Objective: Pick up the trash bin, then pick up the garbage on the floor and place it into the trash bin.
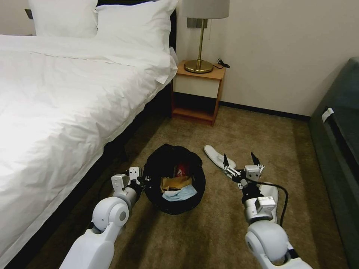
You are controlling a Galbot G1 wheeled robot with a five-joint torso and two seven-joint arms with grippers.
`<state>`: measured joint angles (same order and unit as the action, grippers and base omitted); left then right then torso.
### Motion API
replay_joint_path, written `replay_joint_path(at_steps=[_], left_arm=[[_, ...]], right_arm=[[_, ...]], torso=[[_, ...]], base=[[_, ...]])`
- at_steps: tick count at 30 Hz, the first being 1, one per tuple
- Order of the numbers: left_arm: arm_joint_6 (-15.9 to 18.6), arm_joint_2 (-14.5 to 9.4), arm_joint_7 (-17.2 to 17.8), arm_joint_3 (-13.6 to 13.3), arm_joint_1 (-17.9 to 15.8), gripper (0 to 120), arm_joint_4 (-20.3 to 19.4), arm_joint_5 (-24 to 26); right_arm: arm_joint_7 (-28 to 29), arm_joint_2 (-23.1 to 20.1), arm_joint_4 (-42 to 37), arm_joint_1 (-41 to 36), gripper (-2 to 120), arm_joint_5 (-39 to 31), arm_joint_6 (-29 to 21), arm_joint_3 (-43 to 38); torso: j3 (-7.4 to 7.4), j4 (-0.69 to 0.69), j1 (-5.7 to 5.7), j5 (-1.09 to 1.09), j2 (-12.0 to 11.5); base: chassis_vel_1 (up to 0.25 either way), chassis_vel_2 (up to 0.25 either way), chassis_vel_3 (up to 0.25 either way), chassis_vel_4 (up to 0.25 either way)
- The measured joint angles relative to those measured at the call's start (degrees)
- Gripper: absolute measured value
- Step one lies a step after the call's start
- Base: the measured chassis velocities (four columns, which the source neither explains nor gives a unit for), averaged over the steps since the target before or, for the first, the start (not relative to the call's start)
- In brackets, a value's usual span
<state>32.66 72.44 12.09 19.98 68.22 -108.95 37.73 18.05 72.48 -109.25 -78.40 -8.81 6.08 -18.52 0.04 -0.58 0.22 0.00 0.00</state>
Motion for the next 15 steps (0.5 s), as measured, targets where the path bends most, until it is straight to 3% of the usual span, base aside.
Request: replay_joint_path(at_steps=[7,15], left_arm=[[-1.45,1.25,-0.72,2.02,2.02,0,-0.74,-2.37],[-1.72,1.61,-1.12,2.80,2.60,0,-1.17,-3.13]], right_arm=[[-1.55,5.00,8.13,0.26,100,3.11,5.16,-0.98],[-3.15,5.55,9.78,-0.73,100,4.35,6.80,-3.14]], torso=[[0.00,0.01,0.00,-0.01,0.00],[0.00,0.00,0.00,0.00,0.00]], base=[[0.000,0.000,0.000,0.000],[0.000,0.000,0.000,0.000]])
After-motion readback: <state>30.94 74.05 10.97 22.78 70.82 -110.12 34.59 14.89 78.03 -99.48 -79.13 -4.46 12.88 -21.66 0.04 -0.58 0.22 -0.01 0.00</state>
